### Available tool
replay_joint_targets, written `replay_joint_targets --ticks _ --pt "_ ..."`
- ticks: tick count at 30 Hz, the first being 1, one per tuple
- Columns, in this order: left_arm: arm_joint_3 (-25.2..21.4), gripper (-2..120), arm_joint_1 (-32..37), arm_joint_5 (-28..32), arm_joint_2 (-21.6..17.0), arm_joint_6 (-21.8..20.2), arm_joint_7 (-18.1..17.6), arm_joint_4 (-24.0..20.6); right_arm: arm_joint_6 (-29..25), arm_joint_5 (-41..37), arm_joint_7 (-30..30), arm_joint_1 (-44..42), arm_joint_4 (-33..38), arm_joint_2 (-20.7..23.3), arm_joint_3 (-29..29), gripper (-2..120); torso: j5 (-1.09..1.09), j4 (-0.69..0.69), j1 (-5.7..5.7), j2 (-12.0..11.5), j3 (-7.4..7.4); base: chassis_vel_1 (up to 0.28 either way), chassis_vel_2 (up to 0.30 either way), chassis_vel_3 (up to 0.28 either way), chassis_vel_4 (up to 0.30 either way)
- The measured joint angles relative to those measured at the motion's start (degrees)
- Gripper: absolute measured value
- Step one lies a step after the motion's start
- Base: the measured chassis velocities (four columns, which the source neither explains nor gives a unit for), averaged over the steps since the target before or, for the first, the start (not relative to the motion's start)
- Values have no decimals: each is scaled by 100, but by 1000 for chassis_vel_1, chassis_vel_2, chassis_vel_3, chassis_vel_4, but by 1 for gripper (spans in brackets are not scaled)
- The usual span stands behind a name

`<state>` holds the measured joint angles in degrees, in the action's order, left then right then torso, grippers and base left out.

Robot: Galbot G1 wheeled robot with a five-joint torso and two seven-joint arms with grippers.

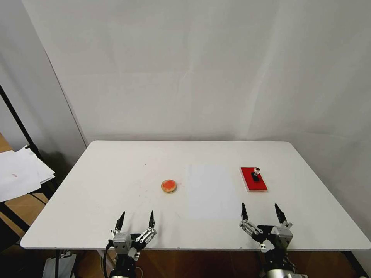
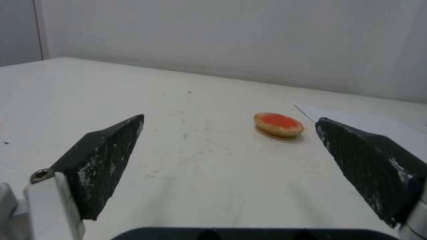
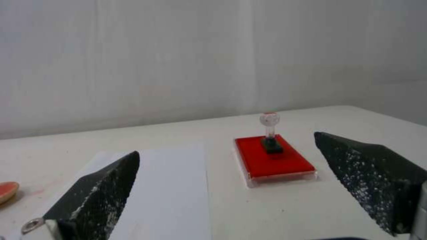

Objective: Pick up the stamp from the ink pad and place it onto another ink pad.

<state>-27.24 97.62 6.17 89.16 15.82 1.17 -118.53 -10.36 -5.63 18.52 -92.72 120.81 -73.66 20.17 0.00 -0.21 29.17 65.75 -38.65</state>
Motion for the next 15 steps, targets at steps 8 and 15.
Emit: replay_joint_targets --ticks 8,15 --pt "0 102 0 0 -1 0 0 0 344 -414 -105 805 -347 241 -22 100 0 1 0 0 0 0 0 0 0" --pt "0 102 0 0 0 0 0 0 531 -852 -156 1169 -496 642 -29 100 0 0 0 0 0 0 0 0 0"
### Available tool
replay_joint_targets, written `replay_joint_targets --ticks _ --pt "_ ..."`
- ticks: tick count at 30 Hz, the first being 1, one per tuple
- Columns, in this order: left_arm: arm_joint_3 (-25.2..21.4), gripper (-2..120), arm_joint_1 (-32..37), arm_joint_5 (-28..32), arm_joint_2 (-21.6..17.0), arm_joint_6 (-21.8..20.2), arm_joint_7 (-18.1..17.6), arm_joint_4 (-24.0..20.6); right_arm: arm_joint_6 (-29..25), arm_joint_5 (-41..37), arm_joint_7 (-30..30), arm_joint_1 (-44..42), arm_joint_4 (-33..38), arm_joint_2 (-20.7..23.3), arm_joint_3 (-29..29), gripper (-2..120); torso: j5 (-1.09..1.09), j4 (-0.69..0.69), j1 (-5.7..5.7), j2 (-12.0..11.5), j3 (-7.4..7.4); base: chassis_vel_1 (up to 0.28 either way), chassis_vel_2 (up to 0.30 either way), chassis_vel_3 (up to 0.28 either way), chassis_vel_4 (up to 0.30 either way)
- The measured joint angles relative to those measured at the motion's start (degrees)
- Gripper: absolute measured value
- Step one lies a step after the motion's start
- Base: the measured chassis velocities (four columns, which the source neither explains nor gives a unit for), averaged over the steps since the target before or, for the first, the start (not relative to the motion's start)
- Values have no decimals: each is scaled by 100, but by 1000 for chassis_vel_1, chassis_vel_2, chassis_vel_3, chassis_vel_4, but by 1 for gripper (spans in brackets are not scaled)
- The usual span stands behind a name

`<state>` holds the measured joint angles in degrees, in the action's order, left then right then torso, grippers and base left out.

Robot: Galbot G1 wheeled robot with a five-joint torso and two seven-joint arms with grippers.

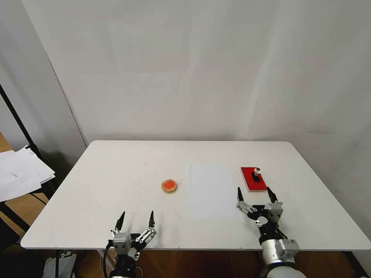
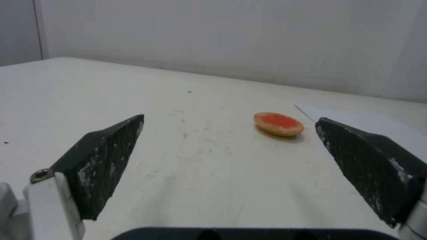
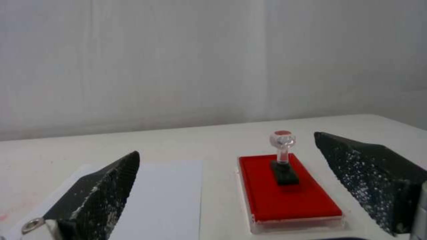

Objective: Pick up the stamp from the ink pad and place it onto another ink pad.

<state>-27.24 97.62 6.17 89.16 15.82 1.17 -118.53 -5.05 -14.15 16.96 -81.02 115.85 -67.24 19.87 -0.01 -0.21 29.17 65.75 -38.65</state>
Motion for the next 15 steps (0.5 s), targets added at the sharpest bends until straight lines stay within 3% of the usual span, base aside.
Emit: replay_joint_targets --ticks 15 --pt "-1 102 0 0 0 0 0 0 431 -763 57 1138 -766 394 -388 100 0 0 0 0 0 0 0 0 0"
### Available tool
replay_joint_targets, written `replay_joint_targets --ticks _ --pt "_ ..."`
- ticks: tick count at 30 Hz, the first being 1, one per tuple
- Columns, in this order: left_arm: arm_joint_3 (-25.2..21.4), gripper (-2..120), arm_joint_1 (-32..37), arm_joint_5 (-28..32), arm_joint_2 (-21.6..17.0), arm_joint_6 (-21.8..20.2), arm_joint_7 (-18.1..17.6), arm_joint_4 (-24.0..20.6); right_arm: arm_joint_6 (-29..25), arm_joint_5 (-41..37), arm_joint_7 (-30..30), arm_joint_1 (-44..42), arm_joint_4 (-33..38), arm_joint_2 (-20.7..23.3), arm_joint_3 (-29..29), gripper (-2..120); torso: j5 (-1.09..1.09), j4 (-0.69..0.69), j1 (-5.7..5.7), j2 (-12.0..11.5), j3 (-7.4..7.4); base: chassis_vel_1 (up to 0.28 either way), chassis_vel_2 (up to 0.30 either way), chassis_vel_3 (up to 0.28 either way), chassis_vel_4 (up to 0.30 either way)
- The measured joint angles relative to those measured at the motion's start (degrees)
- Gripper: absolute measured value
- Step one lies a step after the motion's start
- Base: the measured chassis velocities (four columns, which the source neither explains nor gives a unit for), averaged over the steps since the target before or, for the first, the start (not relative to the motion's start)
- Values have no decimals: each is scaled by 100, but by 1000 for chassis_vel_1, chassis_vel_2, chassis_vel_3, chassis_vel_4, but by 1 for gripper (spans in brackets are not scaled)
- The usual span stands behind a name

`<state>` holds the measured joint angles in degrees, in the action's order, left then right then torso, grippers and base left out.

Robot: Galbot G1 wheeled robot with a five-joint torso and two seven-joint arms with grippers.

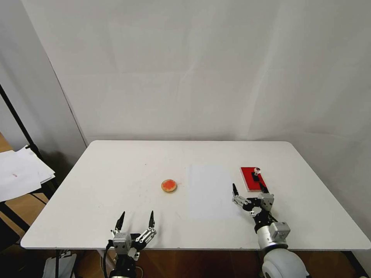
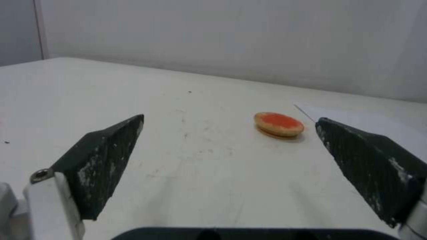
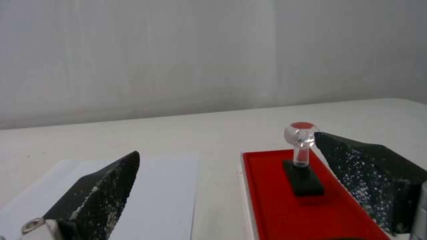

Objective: Pick up the stamp from the ink pad and place it onto another ink pad.

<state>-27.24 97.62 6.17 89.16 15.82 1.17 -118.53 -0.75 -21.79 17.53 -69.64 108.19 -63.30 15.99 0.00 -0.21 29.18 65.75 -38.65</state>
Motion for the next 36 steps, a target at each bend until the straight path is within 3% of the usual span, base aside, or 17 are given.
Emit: replay_joint_targets --ticks 26,30,36 --pt "0 102 0 0 0 0 0 0 33 -163 55 990 -1254 -113 -15 100 0 0 0 0 0 0 0 0 0" --pt "0 102 0 0 0 0 0 0 33 -156 55 987 -1337 -153 -9 92 0 0 0 0 0 0 0 0 0" --pt "0 102 0 0 0 0 0 0 32 -78 63 980 -1374 -224 -7 71 -1 0 -1 0 1 0 0 0 0"
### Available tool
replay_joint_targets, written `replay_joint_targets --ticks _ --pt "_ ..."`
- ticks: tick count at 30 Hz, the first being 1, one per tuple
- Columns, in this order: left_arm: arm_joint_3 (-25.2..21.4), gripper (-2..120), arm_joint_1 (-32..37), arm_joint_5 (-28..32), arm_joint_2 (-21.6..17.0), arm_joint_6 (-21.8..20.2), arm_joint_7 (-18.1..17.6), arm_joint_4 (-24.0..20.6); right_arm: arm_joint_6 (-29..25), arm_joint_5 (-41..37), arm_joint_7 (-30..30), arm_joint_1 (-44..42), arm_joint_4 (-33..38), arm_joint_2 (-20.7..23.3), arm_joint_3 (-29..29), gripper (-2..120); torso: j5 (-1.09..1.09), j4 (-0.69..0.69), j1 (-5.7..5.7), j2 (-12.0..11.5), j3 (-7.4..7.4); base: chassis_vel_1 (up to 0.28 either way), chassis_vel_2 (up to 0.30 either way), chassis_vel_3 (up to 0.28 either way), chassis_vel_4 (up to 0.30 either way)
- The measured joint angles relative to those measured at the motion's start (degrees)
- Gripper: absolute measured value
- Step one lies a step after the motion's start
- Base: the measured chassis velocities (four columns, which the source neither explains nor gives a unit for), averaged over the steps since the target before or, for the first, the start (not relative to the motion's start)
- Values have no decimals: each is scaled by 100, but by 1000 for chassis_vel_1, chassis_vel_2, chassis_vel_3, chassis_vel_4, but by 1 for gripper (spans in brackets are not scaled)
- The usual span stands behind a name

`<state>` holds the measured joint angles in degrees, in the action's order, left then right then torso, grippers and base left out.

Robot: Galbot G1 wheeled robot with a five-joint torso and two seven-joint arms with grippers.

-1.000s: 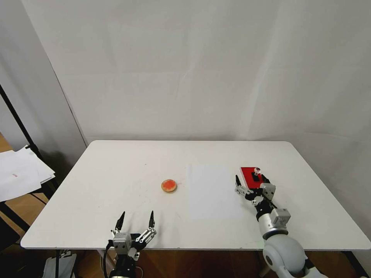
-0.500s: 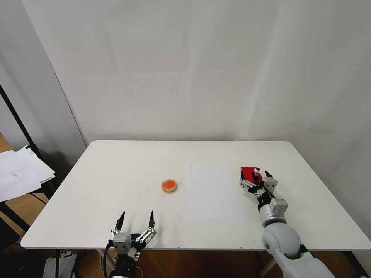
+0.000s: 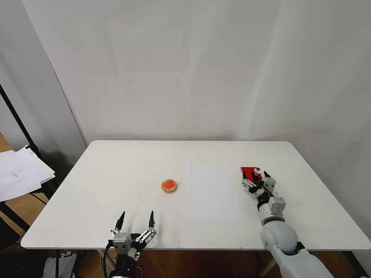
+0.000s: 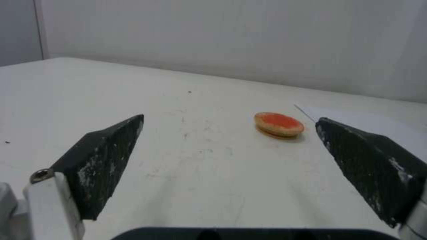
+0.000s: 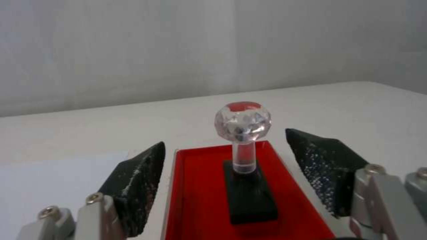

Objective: Pick up the stamp from the ink pad and place it onto another ink pad.

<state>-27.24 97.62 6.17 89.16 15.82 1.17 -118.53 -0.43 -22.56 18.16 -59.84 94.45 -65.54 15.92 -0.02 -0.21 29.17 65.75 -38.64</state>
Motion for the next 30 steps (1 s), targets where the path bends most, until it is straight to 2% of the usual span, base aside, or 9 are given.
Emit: replay_joint_targets --ticks 5,7,11,12,15,18,22,27,30 --pt "0 102 0 0 0 0 0 0 -2 37 13 -3 3 -27 0 48 0 0 0 0 0 0 0 0 0" --pt "0 102 0 0 0 0 0 0 -2 39 14 -5 9 -27 -4 46 2 0 0 0 0 0 0 0 0" --pt "0 102 0 0 0 0 0 0 -1 39 16 -3 20 -14 -13 26 3 0 0 0 0 0 0 0 0" --pt "0 102 0 0 0 0 0 0 -1 39 16 -3 20 -14 -13 26 3 0 0 0 0 0 0 0 0" --pt "0 102 0 0 0 0 0 0 4 18 22 0 59 9 -13 14 3 0 0 0 -1 0 0 0 0" --pt "0 102 0 0 0 0 0 0 33 -9 35 -11 136 25 -10 8 2 0 0 0 -1 0 0 0 0" --pt "0 102 0 0 0 0 0 0 107 -58 75 -68 377 53 -1 8 2 0 0 0 -1 0 0 0 0" --pt "0 102 0 0 0 0 0 0 273 -242 123 -246 954 165 -74 8 -1 0 0 0 -1 0 0 0 0" --pt "0 102 0 0 0 0 0 0 355 -414 90 -390 1452 261 -409 8 0 -1 0 0 -1 0 0 0 0"
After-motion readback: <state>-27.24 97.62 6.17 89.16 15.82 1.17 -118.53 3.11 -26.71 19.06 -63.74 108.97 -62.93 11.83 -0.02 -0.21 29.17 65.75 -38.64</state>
